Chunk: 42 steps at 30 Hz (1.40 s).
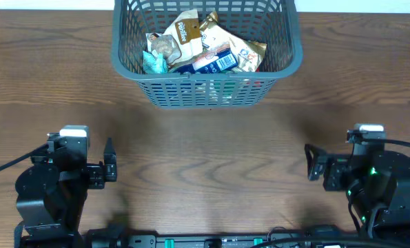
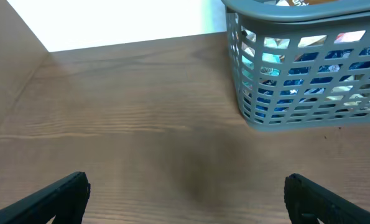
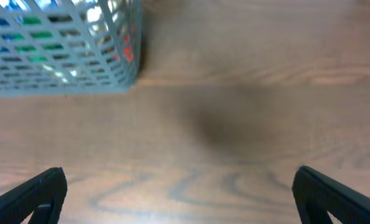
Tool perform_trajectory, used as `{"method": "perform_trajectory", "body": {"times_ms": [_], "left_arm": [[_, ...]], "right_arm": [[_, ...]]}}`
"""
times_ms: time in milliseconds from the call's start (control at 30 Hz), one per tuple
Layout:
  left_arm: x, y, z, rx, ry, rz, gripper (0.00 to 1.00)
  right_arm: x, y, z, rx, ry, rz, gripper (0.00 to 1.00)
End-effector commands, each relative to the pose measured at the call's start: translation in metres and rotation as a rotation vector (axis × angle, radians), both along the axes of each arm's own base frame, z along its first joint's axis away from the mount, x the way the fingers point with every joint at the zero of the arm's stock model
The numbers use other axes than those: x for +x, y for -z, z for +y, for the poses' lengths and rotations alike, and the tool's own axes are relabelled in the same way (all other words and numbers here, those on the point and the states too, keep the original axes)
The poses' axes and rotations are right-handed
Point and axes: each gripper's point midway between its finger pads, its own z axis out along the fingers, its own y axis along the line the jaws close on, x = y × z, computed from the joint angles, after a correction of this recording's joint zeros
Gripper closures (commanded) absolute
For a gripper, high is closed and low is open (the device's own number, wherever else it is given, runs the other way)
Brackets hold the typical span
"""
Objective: Pack container
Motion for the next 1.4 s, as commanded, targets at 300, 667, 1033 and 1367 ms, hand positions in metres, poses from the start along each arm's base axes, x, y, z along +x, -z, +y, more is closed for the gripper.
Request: {"method": "perform_trajectory", "body": {"times_ms": [300,667,1033,1367], "left_arm": [[-0.001,0.0,-0.002,0.011,0.015,0.001,0.02],[-0.001,0.0,-0.002,0.011,0.015,0.001,0.02],[-0.001,0.0,-0.002,0.011,0.015,0.001,0.01],[-0.001,0.0,-0.002,0.011,0.015,0.001,0.01]], "right_arm": [[-0.022,0.026,-0.002,-0.011,0.008,0.135,0.01],[-0.015,0.008,0.009,0.018,-0.068,-0.221,0.01],[0.028,0.036,0.027,0.061,-0.152,-0.663,0.01],[0.049,0.085,0.014,-0.059,-0.107,-0.659,0.01]]}}
